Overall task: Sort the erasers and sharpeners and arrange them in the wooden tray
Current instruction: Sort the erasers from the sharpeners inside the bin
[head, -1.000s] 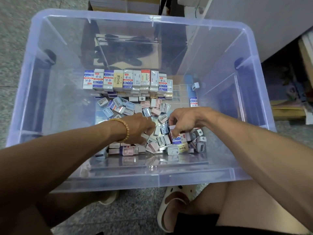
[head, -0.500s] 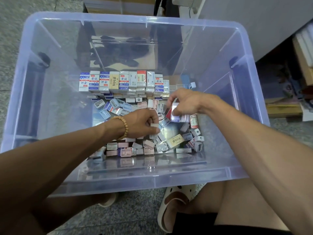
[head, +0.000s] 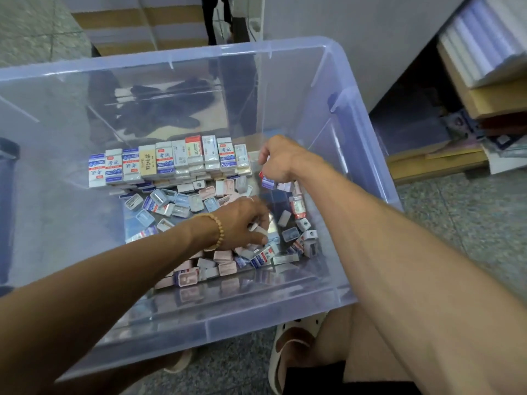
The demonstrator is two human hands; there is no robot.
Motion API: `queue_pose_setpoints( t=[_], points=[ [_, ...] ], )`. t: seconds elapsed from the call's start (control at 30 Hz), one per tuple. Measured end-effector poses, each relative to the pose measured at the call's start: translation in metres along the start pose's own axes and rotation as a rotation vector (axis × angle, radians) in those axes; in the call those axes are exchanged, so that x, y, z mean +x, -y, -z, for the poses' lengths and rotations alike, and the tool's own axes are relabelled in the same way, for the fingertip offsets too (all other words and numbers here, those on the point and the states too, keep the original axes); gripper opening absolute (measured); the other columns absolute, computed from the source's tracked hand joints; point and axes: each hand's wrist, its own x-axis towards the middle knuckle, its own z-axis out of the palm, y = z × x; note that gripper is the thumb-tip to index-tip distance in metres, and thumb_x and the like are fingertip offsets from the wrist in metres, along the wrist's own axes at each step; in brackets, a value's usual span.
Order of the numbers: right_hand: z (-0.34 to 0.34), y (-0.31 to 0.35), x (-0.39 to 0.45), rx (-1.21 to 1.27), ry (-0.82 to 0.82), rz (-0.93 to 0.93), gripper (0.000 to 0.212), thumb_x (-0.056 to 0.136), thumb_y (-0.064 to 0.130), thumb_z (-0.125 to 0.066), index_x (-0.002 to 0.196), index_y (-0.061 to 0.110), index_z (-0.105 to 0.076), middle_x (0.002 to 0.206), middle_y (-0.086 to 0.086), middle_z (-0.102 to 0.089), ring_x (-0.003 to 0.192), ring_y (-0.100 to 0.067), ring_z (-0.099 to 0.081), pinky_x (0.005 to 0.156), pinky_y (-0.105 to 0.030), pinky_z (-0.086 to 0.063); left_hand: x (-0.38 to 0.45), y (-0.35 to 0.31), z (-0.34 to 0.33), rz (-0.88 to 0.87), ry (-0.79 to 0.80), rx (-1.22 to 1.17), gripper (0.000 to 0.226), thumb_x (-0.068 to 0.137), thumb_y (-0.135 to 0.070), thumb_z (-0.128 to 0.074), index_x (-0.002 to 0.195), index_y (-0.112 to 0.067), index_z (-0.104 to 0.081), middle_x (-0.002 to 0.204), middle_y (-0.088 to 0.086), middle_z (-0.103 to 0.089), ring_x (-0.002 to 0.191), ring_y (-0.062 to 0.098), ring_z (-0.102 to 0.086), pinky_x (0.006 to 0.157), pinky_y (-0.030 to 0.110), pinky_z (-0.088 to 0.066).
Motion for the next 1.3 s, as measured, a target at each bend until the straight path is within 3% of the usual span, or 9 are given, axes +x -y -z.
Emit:
queue_pose_setpoints(
  t=[0.13, 0.33, 0.53, 0.63, 0.87, 0.93, 1.0, 1.17, 1.3],
  points=[
    [0.001, -0.001, 0.004, 0.037, -0.025, -0.015, 0.037, 0.087, 0.0, -0.059, 0.123, 0.01, -0.064, 0.125, -0.011, -0.065, 0.109, -0.026, -0.063, 0.092, -0.03, -0.053, 0.009, 0.0, 0.002, -0.018, 0.088, 0.186, 0.028, 0.077, -0.034, -0.079, 0.088, -0.025, -0.055, 0.106, -0.003, -0.061, 0.099, 0.017, -0.052, 0.084, 0.038, -0.048],
    [-0.001, 0.001, 0.003, 0.041, -0.014, 0.003, 0.037, 0.089, -0.002, -0.055, 0.124, 0.007, -0.064, 0.125, -0.011, -0.065, 0.111, -0.026, -0.063, 0.094, -0.031, -0.053, -0.005, 0.009, 0.004, 0.052, 0.119, 0.22, 0.075, 0.068, -0.039, -0.085, 0.132, -0.022, -0.048, 0.118, -0.005, -0.052, 0.1, 0.015, -0.053, 0.089, 0.028, -0.046],
    [0.0, -0.001, 0.004, 0.13, 0.009, -0.036, 0.033, 0.091, 0.001, -0.056, 0.122, 0.007, -0.062, 0.121, -0.008, -0.063, 0.109, -0.025, -0.062, 0.092, -0.031, -0.053, -0.018, 0.015, 0.007, 0.1, 0.191, 0.197, 0.036, 0.076, -0.03, -0.081, 0.107, -0.02, -0.065, 0.102, -0.003, -0.065, 0.09, 0.014, -0.058, 0.076, 0.025, -0.046],
    [0.004, -0.001, 0.002, 0.198, 0.02, -0.04, 0.01, 0.089, 0.005, -0.061, 0.098, 0.008, -0.064, 0.092, -0.005, -0.06, 0.091, -0.024, -0.06, 0.072, -0.029, -0.051, -0.02, 0.012, 0.01, 0.096, 0.153, 0.098, 0.033, 0.077, -0.033, -0.08, 0.104, -0.019, -0.066, 0.094, -0.004, -0.065, 0.083, 0.013, -0.059, 0.07, 0.024, -0.047],
    [0.011, 0.003, -0.02, 0.464, 0.051, 0.017, 0.019, 0.084, -0.003, -0.067, 0.103, -0.003, -0.07, 0.087, -0.015, -0.066, 0.068, -0.018, -0.058, 0.063, -0.029, -0.049, -0.059, -0.004, 0.047, 0.321, -0.124, -0.367, 0.024, 0.085, -0.031, -0.073, 0.098, -0.014, -0.064, 0.078, -0.002, -0.068, 0.052, 0.0, -0.061, 0.049, 0.017, -0.047],
    [0.012, 0.01, -0.025, 0.672, 0.131, 0.06, 0.022, 0.088, -0.011, -0.061, 0.107, -0.002, -0.066, 0.087, -0.019, -0.068, 0.062, -0.017, -0.062, 0.06, -0.026, -0.051, -0.081, 0.0, 0.056, 0.382, -0.154, -0.417, 0.024, 0.085, -0.033, -0.072, 0.099, -0.014, -0.066, 0.082, 0.0, -0.071, 0.062, 0.006, -0.066, 0.061, 0.025, -0.056],
    [0.009, 0.022, -0.027, 0.872, 0.21, 0.109, 0.025, 0.088, -0.015, -0.059, 0.108, -0.001, -0.065, 0.095, -0.024, -0.068, 0.071, -0.023, -0.063, 0.073, -0.035, -0.053, -0.102, 0.006, 0.062, 0.451, -0.202, -0.512, 0.022, 0.084, -0.033, -0.072, 0.097, -0.015, -0.067, 0.086, 0.004, -0.073, 0.072, 0.018, -0.07, 0.072, 0.036, -0.06],
    [0.001, 0.049, -0.035, 1.071, 0.393, 0.21, 0.025, 0.089, -0.015, -0.059, 0.104, 0.003, -0.068, 0.113, -0.025, -0.067, 0.088, -0.029, -0.067, 0.083, -0.045, -0.057, -0.131, 0.013, 0.061, 0.609, -0.555, -1.105, 0.025, 0.089, -0.019, -0.068, 0.104, 0.001, -0.062, 0.078, 0.012, -0.067, 0.061, 0.014, -0.066, 0.058, 0.023, -0.058],
    [-0.004, 0.061, -0.041, 1.029, 0.481, 0.229, 0.031, 0.089, -0.017, -0.057, 0.117, -0.006, -0.064, 0.124, -0.021, -0.064, 0.084, -0.022, -0.07, 0.073, -0.03, -0.061, -0.134, 0.015, 0.065, 0.593, -0.776, -1.295, 0.026, 0.087, -0.019, -0.069, 0.101, 0.003, -0.063, 0.077, 0.011, -0.071, 0.062, 0.014, -0.068, 0.056, 0.02, -0.056]
  ],
)
